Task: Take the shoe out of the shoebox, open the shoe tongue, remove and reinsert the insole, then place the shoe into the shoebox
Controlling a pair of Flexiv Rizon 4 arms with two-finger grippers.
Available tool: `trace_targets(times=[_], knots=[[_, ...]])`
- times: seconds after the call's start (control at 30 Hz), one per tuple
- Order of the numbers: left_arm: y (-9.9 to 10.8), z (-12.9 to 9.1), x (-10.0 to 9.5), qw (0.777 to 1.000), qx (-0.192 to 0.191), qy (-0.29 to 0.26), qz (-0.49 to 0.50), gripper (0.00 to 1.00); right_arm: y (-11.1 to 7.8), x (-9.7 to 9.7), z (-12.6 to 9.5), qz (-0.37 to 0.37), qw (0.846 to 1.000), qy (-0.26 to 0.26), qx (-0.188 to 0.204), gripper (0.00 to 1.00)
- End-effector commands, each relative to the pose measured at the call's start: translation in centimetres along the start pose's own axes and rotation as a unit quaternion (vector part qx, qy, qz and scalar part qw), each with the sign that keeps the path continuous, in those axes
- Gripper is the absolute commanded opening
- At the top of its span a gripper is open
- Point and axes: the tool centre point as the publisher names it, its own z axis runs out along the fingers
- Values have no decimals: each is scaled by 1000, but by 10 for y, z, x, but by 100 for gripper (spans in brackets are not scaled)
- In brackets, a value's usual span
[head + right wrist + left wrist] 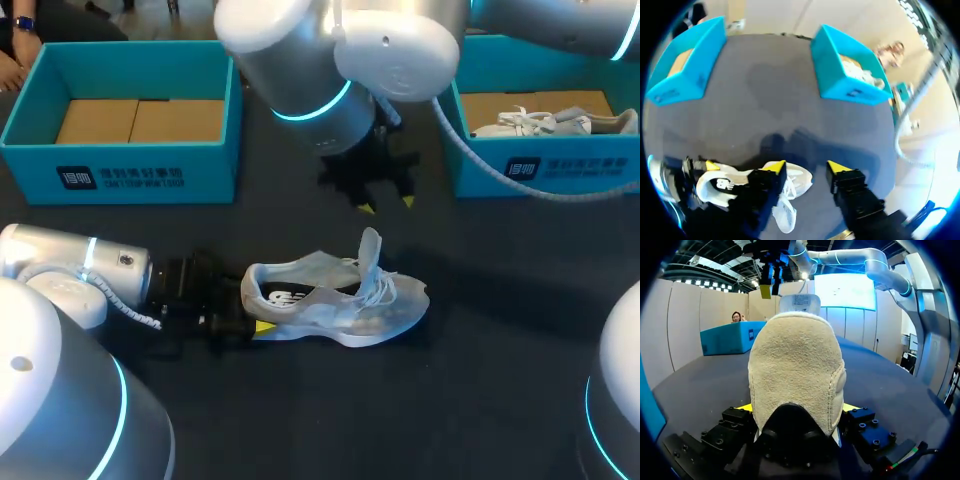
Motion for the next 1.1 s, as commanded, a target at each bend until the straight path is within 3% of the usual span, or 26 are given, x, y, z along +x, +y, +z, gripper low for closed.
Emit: trace_targets(times=[0.03,0.17,0.47,0.73,1.0,1.1], knots=[[3,3,-2,1000,-2,1,0,0,7,8,-7,-88,995,45,-31,0],[3,3,-2,1000,-2,1,0,0,11,20,-11,-169,981,81,-44,0],[3,3,-2,1000,-2,1,0,0,1,56,-22,-333,923,178,-72,0],[3,3,-2,1000,-2,1,0,0,-5,81,-30,-410,886,201,-74,0],[3,3,-2,1000,-2,1,0,0,-23,106,-31,-477,847,226,-55,0],[3,3,-2,1000,-2,1,0,0,-31,113,-30,-465,855,226,-39,0]])
